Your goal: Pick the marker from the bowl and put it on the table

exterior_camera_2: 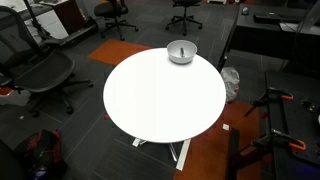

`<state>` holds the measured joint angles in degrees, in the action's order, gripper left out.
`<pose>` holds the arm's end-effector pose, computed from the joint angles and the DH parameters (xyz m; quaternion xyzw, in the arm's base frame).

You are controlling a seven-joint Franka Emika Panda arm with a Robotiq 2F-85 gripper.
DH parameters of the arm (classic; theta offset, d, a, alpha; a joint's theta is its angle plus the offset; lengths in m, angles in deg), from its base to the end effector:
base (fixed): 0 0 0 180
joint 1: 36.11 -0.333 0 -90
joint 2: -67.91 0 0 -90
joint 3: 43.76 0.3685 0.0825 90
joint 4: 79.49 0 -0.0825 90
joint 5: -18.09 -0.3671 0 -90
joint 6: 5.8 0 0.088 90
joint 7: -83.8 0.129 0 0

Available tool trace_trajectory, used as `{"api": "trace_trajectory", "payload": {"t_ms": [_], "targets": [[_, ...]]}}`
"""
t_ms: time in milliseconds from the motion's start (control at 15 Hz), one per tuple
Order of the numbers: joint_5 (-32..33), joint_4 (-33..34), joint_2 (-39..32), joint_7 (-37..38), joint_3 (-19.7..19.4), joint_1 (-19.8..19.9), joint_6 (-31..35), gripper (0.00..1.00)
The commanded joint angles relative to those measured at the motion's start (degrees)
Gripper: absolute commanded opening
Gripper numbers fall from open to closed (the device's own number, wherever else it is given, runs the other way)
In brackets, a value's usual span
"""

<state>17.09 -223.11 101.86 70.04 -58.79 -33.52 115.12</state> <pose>0.3316 -0.1172 0.5221 -0.9925 0.0223 -0.1067 0.0553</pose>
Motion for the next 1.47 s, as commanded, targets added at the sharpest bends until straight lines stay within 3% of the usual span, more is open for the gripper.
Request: {"api": "trace_trajectory", "payload": {"t_ms": [0,400,800,1400], "targets": [[-0.7,0.1,-0.2,-0.6,1.0,1.2,-0.2,1.0],[-0.7,0.1,-0.2,-0.6,1.0,1.2,-0.2,1.0],[-3.8,5.4,-4.7,3.1,1.2,0.9,2.4,1.0],[-9.7,20.3,-24.6,20.7,2.0,3.7,9.1,1.0]]}}
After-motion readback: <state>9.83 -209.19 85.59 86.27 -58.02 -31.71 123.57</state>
